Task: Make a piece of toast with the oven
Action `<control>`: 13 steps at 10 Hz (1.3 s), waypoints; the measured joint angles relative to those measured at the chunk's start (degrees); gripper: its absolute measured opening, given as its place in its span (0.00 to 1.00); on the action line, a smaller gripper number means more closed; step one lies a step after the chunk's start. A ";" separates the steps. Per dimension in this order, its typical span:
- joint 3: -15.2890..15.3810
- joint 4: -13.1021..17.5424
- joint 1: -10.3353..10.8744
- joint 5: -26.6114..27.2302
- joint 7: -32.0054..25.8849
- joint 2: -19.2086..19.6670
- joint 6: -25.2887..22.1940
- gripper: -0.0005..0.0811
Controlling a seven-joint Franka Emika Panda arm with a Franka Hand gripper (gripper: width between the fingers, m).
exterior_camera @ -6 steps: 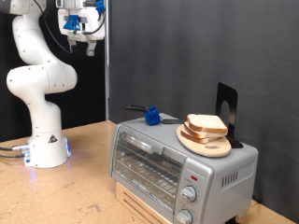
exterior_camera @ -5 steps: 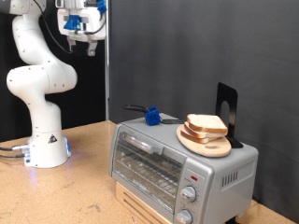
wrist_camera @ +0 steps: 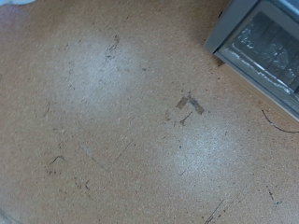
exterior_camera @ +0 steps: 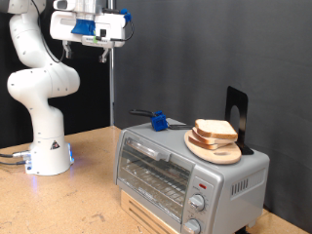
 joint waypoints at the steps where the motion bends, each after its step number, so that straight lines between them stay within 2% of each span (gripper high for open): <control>1: -0.55 -0.41 0.91 1.34 -4.94 -0.80 1.80 0.99; 3: -2.30 -2.25 4.21 2.10 -16.38 -3.31 5.89 0.99; 5: -3.55 -4.99 6.88 1.64 -26.74 -3.44 12.51 0.99; 6: -3.54 -4.94 6.71 2.09 -25.45 -3.52 12.10 0.99; 8: -6.83 -5.99 9.66 5.01 -37.64 -4.20 15.55 0.99; 9: -8.84 -7.68 11.18 5.07 -44.12 -4.15 20.52 0.99; 10: -10.06 -9.94 11.72 3.41 -48.91 -3.42 27.29 0.99; 11: -10.17 -11.43 11.83 2.01 -51.81 -2.37 32.36 0.99; 13: -10.61 -10.96 11.89 4.54 -50.68 -2.40 29.63 0.99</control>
